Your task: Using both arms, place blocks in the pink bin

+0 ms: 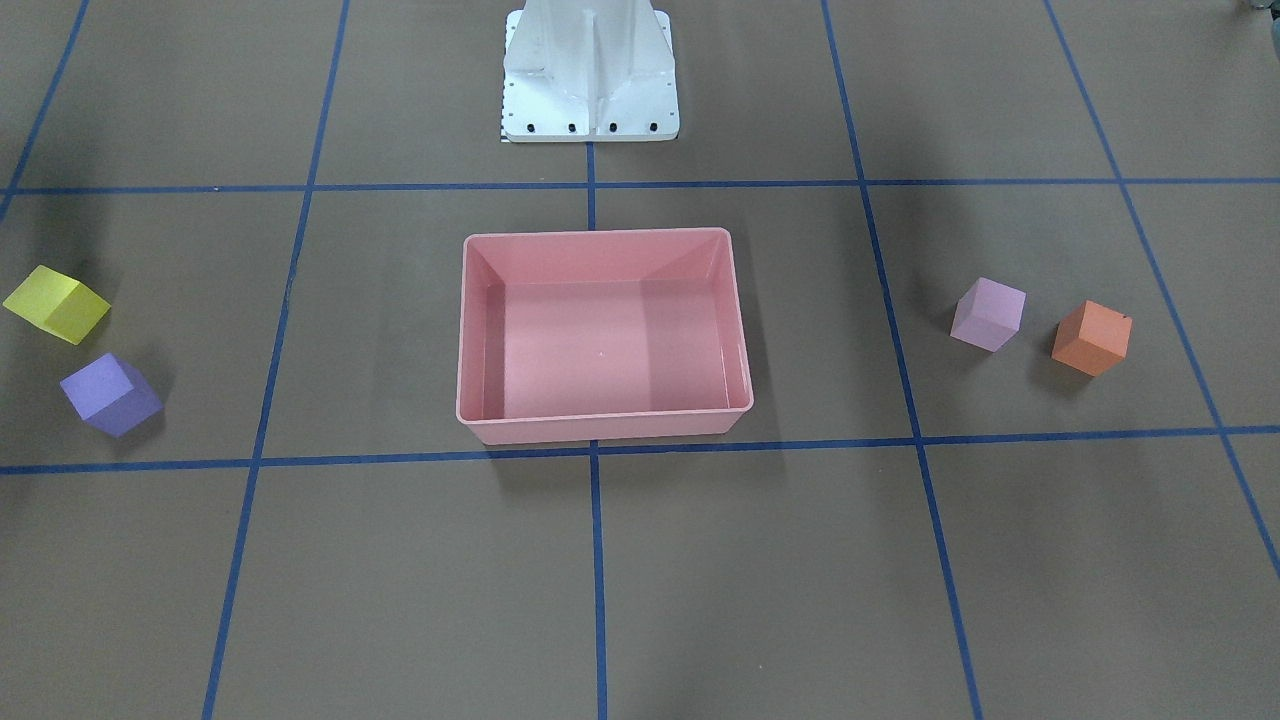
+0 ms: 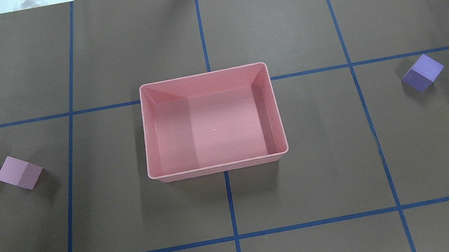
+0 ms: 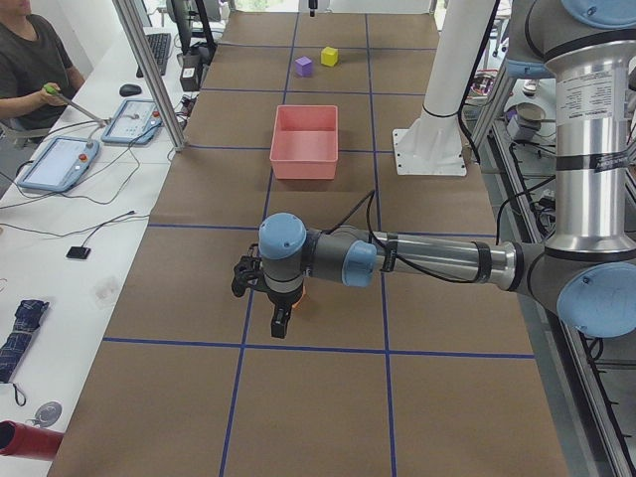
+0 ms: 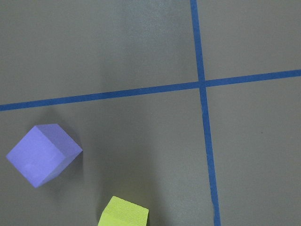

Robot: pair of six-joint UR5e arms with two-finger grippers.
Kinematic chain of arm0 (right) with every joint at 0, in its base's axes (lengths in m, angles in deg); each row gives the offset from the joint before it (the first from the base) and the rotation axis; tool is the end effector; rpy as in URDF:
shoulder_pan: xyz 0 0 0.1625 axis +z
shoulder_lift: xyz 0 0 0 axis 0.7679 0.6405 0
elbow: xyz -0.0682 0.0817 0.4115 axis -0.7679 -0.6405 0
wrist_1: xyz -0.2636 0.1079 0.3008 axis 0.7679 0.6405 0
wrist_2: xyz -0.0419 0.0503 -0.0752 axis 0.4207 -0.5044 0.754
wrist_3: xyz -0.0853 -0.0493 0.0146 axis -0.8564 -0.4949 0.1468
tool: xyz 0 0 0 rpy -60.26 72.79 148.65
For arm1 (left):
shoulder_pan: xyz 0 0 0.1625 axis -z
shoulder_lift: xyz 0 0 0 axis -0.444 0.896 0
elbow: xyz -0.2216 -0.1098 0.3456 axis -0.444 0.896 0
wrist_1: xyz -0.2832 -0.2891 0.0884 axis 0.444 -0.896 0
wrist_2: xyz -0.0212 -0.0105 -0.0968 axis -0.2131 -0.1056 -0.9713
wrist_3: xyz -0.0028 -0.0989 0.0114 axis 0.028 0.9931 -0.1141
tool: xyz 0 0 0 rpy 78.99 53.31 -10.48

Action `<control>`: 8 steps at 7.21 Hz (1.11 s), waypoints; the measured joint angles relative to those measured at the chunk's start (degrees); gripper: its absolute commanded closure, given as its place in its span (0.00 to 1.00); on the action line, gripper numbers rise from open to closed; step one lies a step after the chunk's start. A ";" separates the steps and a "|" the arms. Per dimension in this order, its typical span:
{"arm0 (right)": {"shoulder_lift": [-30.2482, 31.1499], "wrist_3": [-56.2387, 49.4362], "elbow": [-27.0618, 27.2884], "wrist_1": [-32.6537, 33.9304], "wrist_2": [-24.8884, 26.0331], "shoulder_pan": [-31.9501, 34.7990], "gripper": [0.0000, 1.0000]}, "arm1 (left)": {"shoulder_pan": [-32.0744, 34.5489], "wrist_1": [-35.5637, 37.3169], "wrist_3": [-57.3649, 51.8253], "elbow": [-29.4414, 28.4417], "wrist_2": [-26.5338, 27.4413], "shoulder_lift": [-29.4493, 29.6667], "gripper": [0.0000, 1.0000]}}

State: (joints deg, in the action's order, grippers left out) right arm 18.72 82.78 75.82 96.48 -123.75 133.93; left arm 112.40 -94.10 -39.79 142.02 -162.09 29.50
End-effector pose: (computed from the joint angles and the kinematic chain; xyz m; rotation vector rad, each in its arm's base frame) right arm 0.0097 -0.4715 0.5893 -0.0171 -0.8279 0.1264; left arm -0.0332 -0.4594 0.6092 0.1169 0.7632 0.0961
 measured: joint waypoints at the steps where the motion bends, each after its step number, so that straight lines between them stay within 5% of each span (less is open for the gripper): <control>1: -0.03 0.05 0.00 0.00 -0.02 0.00 0.00 | 0.00 -0.09 0.04 0.00 0.00 0.02 0.00; 8: -0.07 -0.01 -0.81 -3.70 -0.27 -0.08 0.00 | -0.17 -0.86 0.10 0.07 -0.15 -0.60 0.00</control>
State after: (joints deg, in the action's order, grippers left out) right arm 18.65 82.77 75.02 92.78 -124.02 133.84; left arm 112.24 -94.96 -39.69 142.09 -162.24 28.90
